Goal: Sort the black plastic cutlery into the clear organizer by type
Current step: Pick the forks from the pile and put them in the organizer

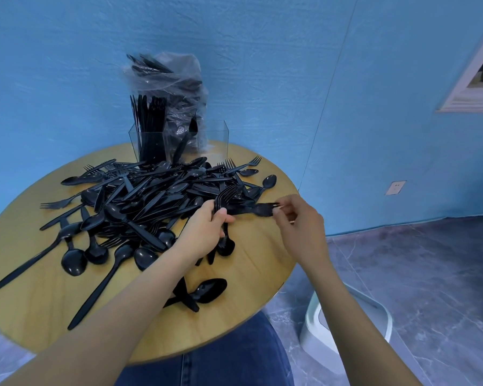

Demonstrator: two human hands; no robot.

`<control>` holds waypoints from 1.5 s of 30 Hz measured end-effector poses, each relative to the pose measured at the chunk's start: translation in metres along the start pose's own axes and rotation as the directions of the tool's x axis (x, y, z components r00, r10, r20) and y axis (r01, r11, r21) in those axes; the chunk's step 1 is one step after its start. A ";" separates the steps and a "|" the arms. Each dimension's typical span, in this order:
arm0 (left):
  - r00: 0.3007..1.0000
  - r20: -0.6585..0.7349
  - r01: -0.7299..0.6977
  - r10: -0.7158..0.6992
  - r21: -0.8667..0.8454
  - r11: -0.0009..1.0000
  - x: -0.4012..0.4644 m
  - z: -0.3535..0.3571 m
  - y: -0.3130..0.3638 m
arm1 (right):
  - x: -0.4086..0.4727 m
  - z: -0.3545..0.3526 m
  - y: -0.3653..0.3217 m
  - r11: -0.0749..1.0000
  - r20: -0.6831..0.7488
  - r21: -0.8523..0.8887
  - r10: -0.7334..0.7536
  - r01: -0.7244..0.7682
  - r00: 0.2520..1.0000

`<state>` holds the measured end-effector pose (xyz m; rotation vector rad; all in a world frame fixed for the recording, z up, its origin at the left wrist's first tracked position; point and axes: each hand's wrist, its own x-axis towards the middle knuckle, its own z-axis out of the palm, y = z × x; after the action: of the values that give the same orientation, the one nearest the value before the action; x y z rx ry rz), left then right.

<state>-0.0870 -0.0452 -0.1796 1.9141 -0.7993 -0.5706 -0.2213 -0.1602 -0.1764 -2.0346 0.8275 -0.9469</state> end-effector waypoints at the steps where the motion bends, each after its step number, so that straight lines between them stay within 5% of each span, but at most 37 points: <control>1: 1.000 0.001 0.000 0.000 -0.006 1.000 0.000 0.000 0.000 | 0.002 -0.001 -0.001 1.000 -0.053 0.010 -0.013 0.013 0.998; 9: 0.997 -0.068 -0.030 0.025 -0.064 0.998 -0.006 -0.015 0.006 | 0.016 -0.001 -0.014 0.978 -0.307 0.109 -0.136 0.176 0.942; 15: 0.998 0.048 -0.032 0.045 -0.249 0.968 -0.019 -0.025 0.015 | 0.016 0.014 -0.036 0.950 -0.002 0.161 -0.271 0.268 0.963; 30: 0.994 0.064 -0.065 0.091 -0.332 0.941 -0.043 -0.067 -0.005 | -0.007 0.087 -0.092 0.912 0.025 0.407 -0.066 0.050 0.998; 35: 0.999 -0.016 -0.042 0.039 -0.447 0.893 -0.054 -0.087 -0.016 | -0.015 0.105 -0.103 0.943 0.155 0.331 -0.086 0.030 0.984; 40: 0.968 -0.253 -0.089 -0.002 -0.348 0.933 -0.068 -0.117 -0.043 | -0.040 0.101 -0.095 0.950 0.468 0.045 -0.294 0.310 0.833; 45: 0.923 -0.374 -0.074 -0.088 -0.399 0.914 -0.077 -0.134 -0.067 | -0.063 0.102 -0.079 0.789 0.712 -0.228 -0.265 0.571 0.650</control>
<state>-0.0294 0.1132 -0.1765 1.5679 -0.3792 -0.3143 -0.1516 -0.0345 -0.1809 -2.7893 0.1464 -0.1908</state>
